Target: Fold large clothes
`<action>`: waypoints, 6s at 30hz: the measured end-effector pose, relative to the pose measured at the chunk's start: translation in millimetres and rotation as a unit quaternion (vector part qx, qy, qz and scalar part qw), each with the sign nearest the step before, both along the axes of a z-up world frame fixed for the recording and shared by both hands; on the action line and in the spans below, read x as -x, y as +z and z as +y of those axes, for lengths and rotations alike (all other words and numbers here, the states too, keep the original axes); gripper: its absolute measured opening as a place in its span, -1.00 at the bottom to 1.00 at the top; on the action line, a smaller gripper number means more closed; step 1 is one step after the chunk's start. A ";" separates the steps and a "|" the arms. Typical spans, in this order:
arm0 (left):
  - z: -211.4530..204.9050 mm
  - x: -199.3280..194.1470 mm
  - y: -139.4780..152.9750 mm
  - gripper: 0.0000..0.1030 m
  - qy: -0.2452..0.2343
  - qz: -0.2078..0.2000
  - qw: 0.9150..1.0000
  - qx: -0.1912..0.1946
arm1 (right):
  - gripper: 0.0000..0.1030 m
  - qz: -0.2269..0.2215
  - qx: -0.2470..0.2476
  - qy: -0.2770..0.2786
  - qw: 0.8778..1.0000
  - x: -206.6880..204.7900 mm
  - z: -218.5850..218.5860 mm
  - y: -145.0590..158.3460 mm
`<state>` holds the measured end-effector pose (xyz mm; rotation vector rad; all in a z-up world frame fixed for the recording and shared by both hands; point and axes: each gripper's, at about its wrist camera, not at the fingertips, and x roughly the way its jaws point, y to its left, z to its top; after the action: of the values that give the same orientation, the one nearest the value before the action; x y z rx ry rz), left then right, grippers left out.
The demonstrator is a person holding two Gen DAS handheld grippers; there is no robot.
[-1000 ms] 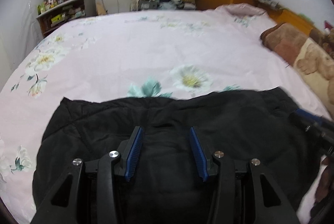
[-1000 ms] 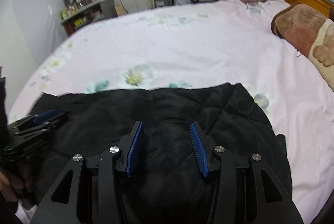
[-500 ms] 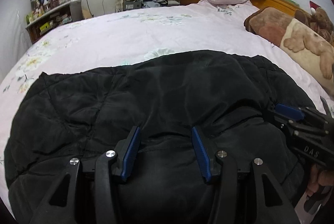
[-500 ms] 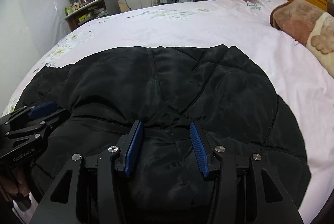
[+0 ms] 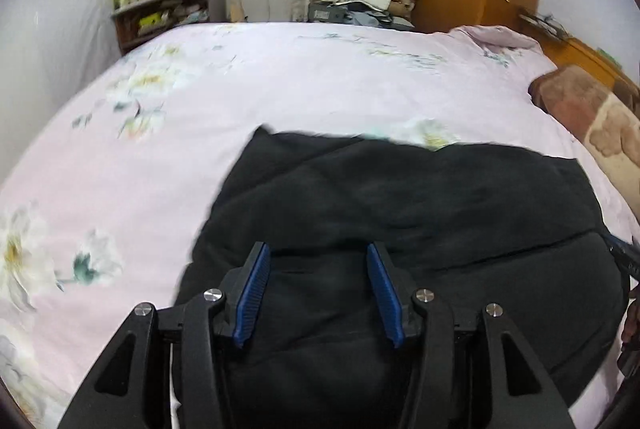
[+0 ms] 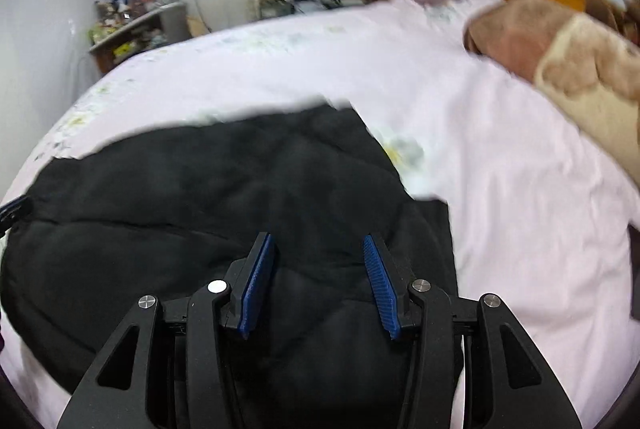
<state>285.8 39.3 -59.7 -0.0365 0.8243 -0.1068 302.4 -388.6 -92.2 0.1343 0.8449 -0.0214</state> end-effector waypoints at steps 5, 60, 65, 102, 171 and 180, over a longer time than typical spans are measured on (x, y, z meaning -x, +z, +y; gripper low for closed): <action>3.4 -6.3 -18.5 0.06 -0.002 -0.010 1.000 0.025 | -0.09 0.003 0.009 0.001 1.000 -5.5 3.9 -15.6; 82.9 13.2 -69.0 0.41 0.045 0.105 0.973 0.198 | 0.54 0.080 -0.142 -0.012 0.987 18.6 -54.0 -33.6; 87.4 23.6 -68.2 0.37 0.040 0.111 0.967 0.227 | 0.56 0.088 -0.190 -0.007 0.978 19.9 -60.9 -38.9; 60.3 8.0 -17.3 -0.44 -0.009 0.084 0.979 0.183 | -0.45 0.093 -0.233 0.021 0.968 11.6 -64.2 -14.9; 4.3 -6.6 48.3 -0.03 -0.054 -0.030 0.995 0.073 | 0.34 -0.048 -0.068 -0.033 0.996 -11.1 -106.6 74.2; -53.8 -46.4 -9.3 0.01 -0.065 0.027 0.997 0.006 | 0.34 0.042 -0.004 0.027 0.999 -79.2 -52.6 9.5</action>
<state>332.2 -14.5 -68.9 0.0030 0.8805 -0.2353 381.6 -441.1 -82.7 0.1180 0.9316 0.0278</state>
